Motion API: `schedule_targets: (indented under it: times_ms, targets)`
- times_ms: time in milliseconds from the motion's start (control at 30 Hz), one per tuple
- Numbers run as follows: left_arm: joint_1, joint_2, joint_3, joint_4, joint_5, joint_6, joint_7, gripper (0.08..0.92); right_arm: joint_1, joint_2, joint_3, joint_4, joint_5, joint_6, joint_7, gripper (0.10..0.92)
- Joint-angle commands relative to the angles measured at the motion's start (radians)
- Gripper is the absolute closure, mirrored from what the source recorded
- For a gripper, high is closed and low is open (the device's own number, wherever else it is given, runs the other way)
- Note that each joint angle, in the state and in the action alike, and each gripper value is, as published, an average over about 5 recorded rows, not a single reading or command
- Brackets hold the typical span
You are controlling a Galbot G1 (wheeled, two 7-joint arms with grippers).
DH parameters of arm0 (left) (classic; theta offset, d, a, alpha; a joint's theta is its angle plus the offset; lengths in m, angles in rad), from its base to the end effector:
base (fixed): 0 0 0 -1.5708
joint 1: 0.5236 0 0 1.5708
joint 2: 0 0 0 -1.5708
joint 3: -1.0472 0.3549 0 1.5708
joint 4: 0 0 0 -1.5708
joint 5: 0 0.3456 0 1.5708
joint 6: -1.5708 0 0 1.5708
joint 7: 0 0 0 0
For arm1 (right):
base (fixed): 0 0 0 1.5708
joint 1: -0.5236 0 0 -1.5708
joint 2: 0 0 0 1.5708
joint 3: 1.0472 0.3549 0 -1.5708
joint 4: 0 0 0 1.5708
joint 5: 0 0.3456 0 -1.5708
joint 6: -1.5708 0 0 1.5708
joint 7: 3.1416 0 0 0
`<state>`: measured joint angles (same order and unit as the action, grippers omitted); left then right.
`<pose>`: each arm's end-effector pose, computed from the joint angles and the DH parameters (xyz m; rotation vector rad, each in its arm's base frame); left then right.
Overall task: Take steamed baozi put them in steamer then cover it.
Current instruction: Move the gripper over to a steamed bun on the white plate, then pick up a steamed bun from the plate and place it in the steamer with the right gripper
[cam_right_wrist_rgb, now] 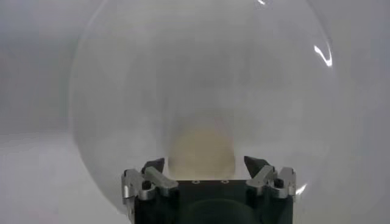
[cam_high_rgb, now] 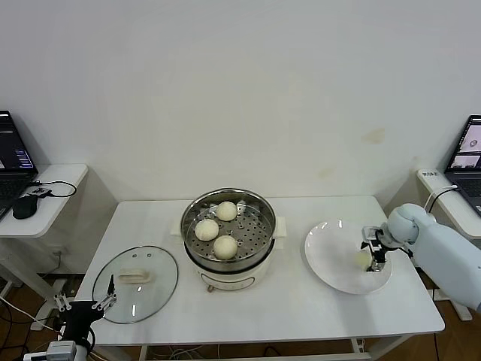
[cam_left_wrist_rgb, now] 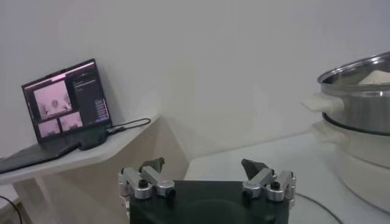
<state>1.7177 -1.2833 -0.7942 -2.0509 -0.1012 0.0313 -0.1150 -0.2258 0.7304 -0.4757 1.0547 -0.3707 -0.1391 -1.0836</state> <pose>0.1295 0.1339 -0.3121 0.2910 -2.9362 -0.4374 0.5053 -0.2227 -0.2481 1.0736 -1.3815 1.3664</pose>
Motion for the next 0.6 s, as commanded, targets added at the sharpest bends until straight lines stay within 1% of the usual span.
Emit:
schedule_targets:
  times_ms: [33,167,267,467,600]
  targets:
    - [0.001,-0.001,0.000,-0.001,-0.001,-0.001,-0.001,0.177,0.010,0.003,0.001,-0.005,-0.001,-0.002,-0.006,0.368]
    - [0.003,-0.001,-0.001,-0.002,-0.001,-0.001,-0.001,0.177,0.040,-0.034,-0.019,0.050,0.038,-0.022,-0.024,0.425]
    - [0.004,-0.001,-0.004,-0.007,-0.002,-0.001,-0.001,0.177,0.084,-0.078,-0.057,0.115,0.095,-0.049,-0.047,0.443]
    - [0.006,0.001,-0.004,-0.017,-0.003,0.000,0.000,0.177,0.349,-0.166,-0.289,0.244,0.286,-0.127,-0.065,0.445]
    - [0.005,-0.001,0.005,-0.022,0.000,0.001,0.000,0.177,0.561,-0.164,-0.433,0.313,0.397,-0.169,-0.056,0.437]
